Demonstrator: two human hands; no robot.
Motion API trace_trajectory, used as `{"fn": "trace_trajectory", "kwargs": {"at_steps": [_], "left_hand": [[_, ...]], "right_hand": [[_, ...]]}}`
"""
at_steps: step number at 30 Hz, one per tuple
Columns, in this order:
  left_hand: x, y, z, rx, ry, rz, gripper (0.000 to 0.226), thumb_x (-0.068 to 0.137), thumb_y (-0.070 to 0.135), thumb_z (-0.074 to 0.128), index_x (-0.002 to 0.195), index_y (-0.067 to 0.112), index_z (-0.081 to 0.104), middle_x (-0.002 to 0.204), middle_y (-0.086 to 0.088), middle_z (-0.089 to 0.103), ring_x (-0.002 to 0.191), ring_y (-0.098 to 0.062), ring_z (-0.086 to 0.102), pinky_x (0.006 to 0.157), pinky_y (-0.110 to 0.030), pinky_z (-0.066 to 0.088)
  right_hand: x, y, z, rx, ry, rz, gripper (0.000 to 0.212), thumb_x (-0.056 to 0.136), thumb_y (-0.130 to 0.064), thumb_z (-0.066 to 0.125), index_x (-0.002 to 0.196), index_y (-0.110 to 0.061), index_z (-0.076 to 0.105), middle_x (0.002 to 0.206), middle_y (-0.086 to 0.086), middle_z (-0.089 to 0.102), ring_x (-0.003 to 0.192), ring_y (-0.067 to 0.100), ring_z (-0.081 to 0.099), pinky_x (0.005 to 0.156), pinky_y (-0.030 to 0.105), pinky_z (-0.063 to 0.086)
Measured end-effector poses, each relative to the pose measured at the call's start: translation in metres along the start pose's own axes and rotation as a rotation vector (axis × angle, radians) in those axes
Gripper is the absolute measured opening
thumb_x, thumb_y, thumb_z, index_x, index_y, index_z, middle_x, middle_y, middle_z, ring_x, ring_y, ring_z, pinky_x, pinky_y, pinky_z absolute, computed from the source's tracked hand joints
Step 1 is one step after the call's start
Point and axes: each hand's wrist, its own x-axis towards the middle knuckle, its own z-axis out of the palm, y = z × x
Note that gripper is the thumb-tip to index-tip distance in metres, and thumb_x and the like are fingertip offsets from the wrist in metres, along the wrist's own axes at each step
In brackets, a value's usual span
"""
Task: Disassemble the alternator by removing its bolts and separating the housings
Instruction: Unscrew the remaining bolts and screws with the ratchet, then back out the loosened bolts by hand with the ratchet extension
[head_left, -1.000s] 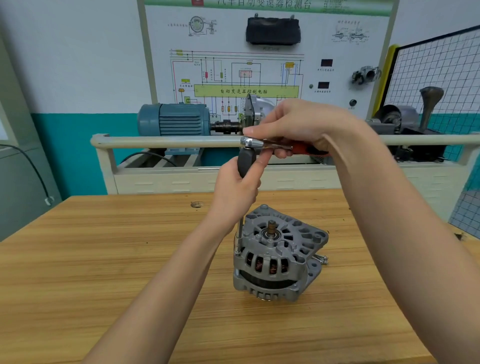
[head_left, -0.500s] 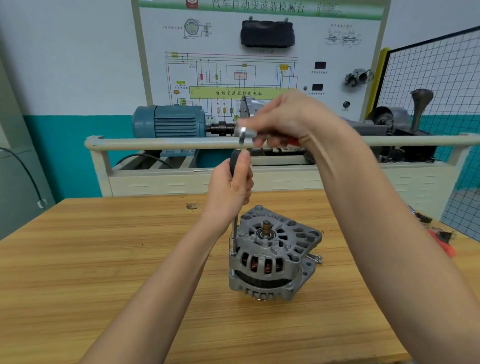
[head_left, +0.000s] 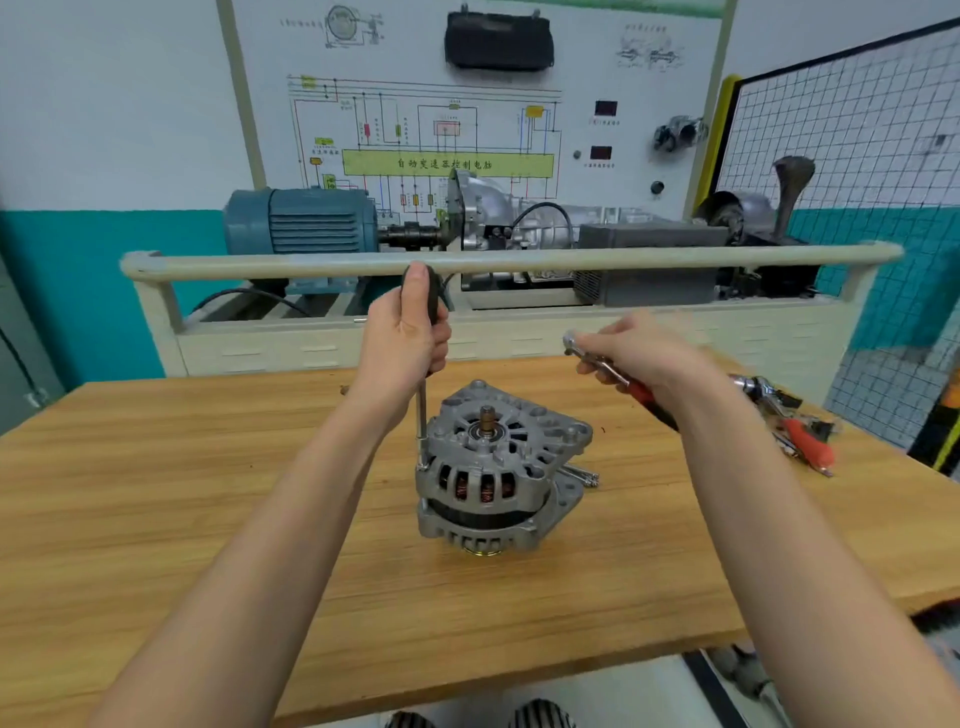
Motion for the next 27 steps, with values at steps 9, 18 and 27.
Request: {"fn": "trace_trajectory", "kwargs": {"at_steps": [9, 18, 27], "left_hand": [[-0.005, 0.001, 0.003, 0.007, 0.023, 0.011, 0.043, 0.103, 0.046, 0.030, 0.074, 0.017, 0.043, 0.046, 0.014, 0.035, 0.042, -0.006, 0.028, 0.042, -0.020, 0.024], [-0.007, 0.003, 0.003, 0.007, 0.016, 0.015, 0.044, 0.103, 0.047, 0.029, 0.073, 0.017, 0.042, 0.047, 0.013, 0.034, 0.043, -0.006, 0.029, 0.042, -0.020, 0.025], [-0.010, 0.004, -0.001, 0.034, -0.198, 0.025, 0.038, 0.105, 0.038, 0.027, 0.079, 0.015, 0.045, 0.056, 0.009, 0.040, 0.051, -0.008, 0.034, 0.050, -0.024, 0.030]], "right_hand": [[0.020, 0.118, 0.042, -0.016, 0.030, 0.318, 0.035, 0.084, 0.009, 0.065, 0.118, 0.007, 0.056, 0.092, 0.016, 0.063, 0.074, 0.021, 0.058, 0.064, 0.030, 0.048], [0.021, 0.145, 0.078, -0.102, 0.121, 0.263, 0.025, 0.073, -0.013, 0.083, 0.095, -0.008, 0.073, 0.097, 0.008, 0.072, 0.090, 0.020, 0.065, 0.080, 0.032, 0.051], [0.022, 0.122, 0.068, -0.076, 0.247, 0.220, 0.023, 0.090, -0.001, 0.059, 0.107, -0.011, 0.070, 0.113, 0.007, 0.068, 0.105, 0.021, 0.061, 0.089, 0.034, 0.051]]}}
